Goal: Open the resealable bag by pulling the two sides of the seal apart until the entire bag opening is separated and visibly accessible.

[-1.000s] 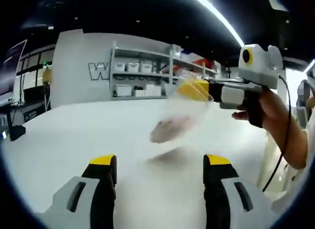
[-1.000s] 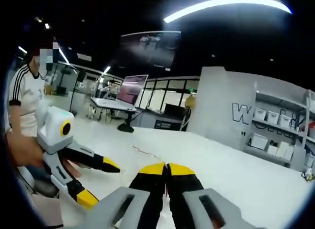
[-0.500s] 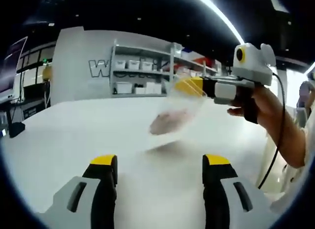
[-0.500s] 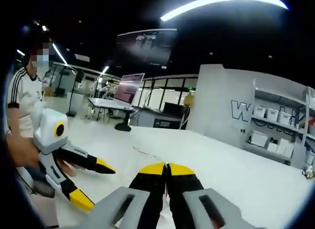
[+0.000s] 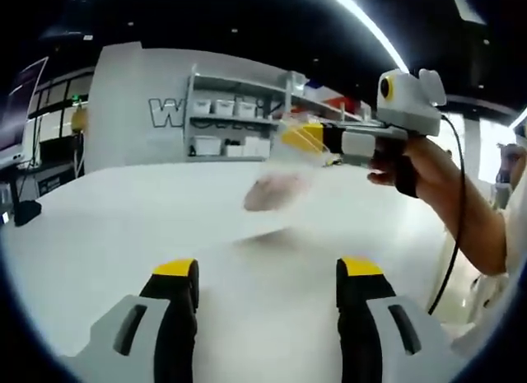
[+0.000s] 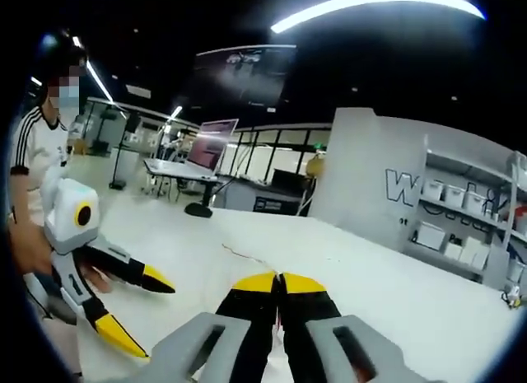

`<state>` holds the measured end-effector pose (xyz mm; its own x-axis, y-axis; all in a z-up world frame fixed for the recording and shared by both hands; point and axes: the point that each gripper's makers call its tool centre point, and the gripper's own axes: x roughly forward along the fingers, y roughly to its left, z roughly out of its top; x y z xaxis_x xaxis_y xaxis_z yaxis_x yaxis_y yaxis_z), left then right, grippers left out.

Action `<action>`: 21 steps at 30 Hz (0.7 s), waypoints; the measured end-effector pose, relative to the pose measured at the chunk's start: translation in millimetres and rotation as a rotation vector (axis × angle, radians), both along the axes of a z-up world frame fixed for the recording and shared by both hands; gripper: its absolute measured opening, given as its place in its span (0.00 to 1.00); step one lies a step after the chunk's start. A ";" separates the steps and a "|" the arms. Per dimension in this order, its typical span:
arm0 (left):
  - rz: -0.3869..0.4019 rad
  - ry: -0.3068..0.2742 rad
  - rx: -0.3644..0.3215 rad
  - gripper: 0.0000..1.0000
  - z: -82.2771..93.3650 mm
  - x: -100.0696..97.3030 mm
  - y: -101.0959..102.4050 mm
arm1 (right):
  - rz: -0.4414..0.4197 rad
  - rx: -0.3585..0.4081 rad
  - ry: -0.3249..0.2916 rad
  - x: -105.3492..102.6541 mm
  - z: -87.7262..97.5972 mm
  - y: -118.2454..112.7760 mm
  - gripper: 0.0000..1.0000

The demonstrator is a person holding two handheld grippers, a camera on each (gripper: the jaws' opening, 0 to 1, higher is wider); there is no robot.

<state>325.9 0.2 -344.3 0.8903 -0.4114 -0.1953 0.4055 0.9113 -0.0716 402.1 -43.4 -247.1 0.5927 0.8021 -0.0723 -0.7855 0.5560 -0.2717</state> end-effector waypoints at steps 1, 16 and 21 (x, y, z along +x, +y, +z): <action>0.000 0.000 -0.001 0.68 0.1 -0.3 -0.6 | -0.001 -0.002 -0.001 2.0 0.1 0.5 0.00; 0.004 0.007 -0.005 0.67 -1.5 0.4 1.7 | -0.004 -0.022 0.009 20.6 -3.7 2.1 0.00; 0.006 0.011 -0.004 0.67 -2.1 1.0 2.5 | -0.006 -0.019 0.010 28.9 -1.5 1.9 0.00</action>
<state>326.9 2.7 -346.5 0.8906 -0.4070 -0.2030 0.3993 0.9134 -0.0794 431.0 -41.5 -248.7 0.5964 0.7973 -0.0933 -0.7851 0.5551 -0.2748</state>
